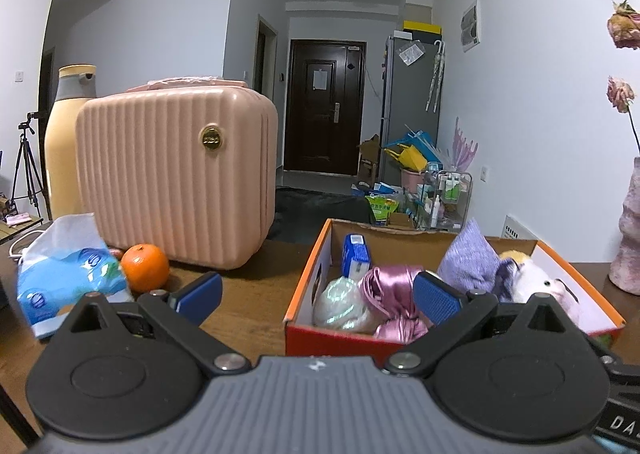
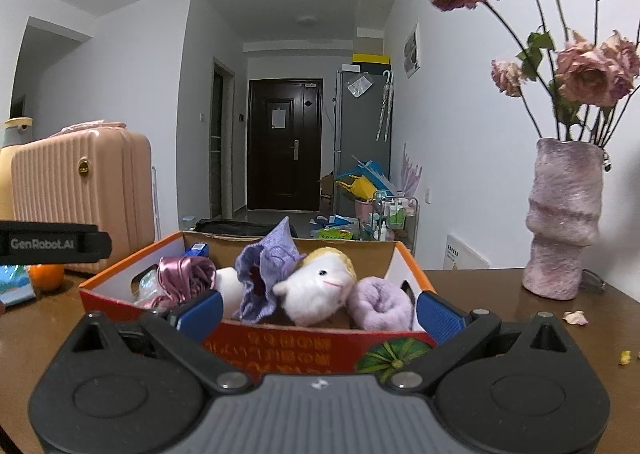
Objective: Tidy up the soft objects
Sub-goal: 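Withdraw both grippers from the box and move right toward the light blue plush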
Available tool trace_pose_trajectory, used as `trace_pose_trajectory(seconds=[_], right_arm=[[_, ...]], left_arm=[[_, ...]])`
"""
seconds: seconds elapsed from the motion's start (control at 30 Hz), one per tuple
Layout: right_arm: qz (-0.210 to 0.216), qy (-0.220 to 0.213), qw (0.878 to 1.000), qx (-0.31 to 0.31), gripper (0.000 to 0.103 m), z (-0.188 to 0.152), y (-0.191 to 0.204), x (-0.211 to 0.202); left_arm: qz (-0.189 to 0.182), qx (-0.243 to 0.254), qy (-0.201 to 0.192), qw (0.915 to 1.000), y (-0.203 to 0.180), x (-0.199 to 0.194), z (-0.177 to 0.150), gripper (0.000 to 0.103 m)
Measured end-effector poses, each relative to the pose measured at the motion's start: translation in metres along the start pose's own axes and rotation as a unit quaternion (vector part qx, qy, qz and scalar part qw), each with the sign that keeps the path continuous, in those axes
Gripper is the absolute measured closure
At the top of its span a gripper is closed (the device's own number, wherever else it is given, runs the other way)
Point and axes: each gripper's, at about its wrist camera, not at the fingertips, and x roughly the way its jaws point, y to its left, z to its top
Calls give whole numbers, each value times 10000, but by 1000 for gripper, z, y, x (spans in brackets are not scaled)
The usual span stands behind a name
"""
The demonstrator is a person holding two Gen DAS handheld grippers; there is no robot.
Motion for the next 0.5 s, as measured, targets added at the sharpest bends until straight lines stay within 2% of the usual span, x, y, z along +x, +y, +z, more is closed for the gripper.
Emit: trace_pose_trajectory(seconds=[0.5], right_arm=[[-177, 168, 9997, -74, 0, -20, -31, -65]], left_arm=[[-69, 64, 220, 9997, 13, -60, -24, 0]])
